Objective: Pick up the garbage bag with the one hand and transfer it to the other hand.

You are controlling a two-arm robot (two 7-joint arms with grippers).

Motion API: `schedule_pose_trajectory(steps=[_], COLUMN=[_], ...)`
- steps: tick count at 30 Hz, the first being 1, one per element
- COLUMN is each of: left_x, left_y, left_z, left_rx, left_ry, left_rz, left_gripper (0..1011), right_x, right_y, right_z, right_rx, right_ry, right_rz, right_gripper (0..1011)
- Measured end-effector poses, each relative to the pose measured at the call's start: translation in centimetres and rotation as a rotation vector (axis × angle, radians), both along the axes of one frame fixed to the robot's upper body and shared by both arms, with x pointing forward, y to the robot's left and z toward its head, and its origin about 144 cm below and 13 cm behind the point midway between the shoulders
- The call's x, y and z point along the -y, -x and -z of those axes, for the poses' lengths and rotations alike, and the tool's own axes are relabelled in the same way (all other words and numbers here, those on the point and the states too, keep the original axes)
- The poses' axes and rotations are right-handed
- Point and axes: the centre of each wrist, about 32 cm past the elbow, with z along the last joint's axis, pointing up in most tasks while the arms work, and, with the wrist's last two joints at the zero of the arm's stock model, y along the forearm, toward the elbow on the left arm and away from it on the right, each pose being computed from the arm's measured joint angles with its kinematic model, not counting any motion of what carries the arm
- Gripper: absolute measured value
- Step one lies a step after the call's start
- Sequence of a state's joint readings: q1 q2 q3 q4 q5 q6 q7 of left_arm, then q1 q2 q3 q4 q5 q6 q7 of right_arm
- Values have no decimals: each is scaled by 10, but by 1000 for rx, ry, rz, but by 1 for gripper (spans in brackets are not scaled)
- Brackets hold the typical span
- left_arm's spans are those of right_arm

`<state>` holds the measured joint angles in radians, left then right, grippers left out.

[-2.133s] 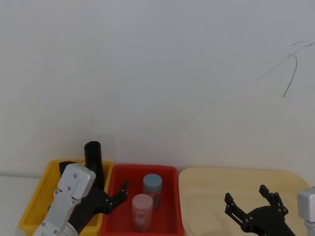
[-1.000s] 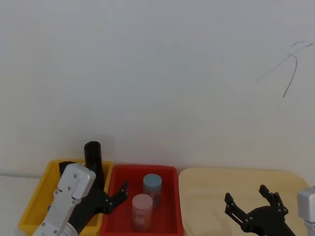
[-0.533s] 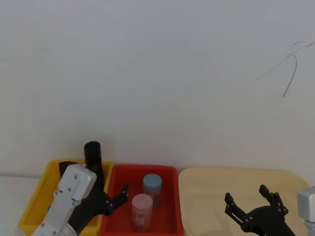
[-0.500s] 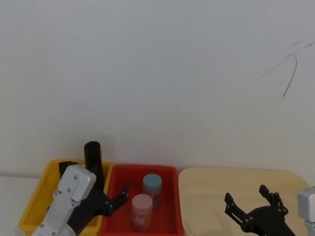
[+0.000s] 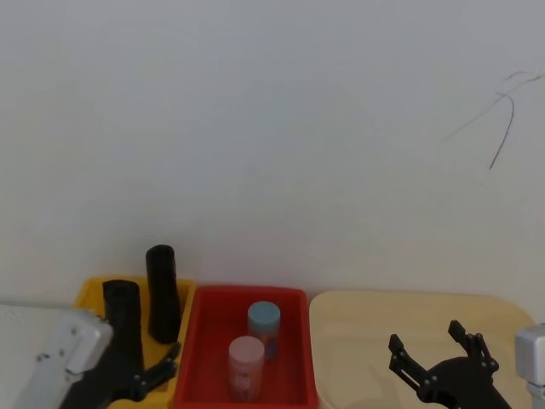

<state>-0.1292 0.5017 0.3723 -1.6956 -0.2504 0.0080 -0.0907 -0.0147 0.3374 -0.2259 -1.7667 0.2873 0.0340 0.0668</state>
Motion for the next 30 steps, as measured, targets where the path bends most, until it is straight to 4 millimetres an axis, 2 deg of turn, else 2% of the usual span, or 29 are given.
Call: schedule_pose_trajectory(steps=[4, 14, 30], left_x=[-16, -42, -60], left_y=[4, 2, -20], left_z=[2, 0, -1], left_rx=[-25, -114, -213], left_ry=[4, 23, 35], left_rz=[-12, -36, -79], left_gripper=[1002, 1002, 1002], right_x=[0, 0, 0], right_y=[0, 0, 0], right_z=[0, 0, 0], right_rx=[0, 0, 0], right_ry=[0, 0, 0], right_rz=[0, 0, 0], right_gripper=[1000, 1000, 1000])
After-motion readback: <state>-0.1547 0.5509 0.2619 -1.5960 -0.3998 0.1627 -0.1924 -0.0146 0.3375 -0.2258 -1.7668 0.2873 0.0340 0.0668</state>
